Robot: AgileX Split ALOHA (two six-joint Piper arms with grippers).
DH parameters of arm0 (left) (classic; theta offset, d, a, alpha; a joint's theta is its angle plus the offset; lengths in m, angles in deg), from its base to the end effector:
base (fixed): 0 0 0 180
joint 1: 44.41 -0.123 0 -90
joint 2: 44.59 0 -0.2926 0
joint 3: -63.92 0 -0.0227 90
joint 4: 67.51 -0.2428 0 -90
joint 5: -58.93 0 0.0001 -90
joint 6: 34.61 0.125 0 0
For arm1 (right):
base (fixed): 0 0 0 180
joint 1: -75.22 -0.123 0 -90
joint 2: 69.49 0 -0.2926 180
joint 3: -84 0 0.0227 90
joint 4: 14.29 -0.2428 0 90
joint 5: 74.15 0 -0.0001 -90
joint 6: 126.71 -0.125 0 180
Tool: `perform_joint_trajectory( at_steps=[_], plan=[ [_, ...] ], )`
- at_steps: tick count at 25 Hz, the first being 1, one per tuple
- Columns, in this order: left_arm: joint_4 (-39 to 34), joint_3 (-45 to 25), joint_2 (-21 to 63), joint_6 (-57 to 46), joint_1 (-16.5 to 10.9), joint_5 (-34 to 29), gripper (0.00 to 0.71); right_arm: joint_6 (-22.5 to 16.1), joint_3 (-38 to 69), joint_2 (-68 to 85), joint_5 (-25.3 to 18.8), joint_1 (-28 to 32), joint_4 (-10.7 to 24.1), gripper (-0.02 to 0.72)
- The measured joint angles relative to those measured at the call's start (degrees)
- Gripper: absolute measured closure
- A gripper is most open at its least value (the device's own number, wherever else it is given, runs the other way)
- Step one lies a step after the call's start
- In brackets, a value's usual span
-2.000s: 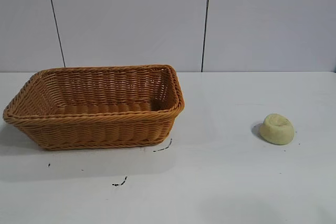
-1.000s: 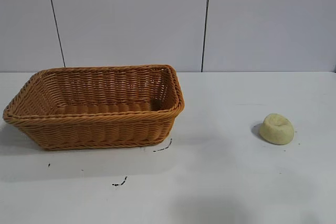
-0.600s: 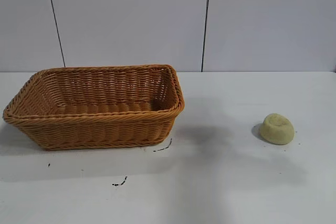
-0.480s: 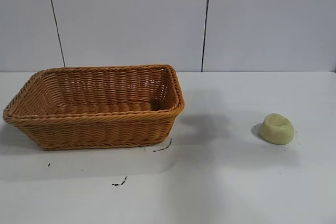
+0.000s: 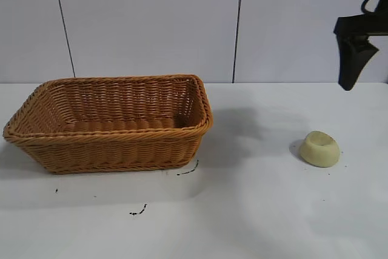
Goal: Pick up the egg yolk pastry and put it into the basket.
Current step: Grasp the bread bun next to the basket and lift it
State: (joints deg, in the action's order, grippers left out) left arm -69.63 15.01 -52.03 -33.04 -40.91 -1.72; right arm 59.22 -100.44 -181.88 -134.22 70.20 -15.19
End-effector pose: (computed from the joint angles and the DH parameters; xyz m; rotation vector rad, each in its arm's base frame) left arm 0.0109 0.0034 0.2575 0.0886 2.0396 0.0232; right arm 0.3737 0.0345 0.2180 -0.2704 2.9198 0.0187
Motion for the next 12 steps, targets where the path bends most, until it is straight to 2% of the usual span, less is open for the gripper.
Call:
perform_joint_trajectory(
  at_steps=[6,12],
  plan=[
    [0.0,0.0,0.0,0.0,0.0,0.0,0.017,0.2,-0.4,-5.1,2.0,-0.7,-0.1,0.038],
    [0.0,0.0,0.0,0.0,0.0,0.0,0.017,-0.4,-0.4,-11.1,7.5,-0.7,-0.4,0.038]
  ],
)
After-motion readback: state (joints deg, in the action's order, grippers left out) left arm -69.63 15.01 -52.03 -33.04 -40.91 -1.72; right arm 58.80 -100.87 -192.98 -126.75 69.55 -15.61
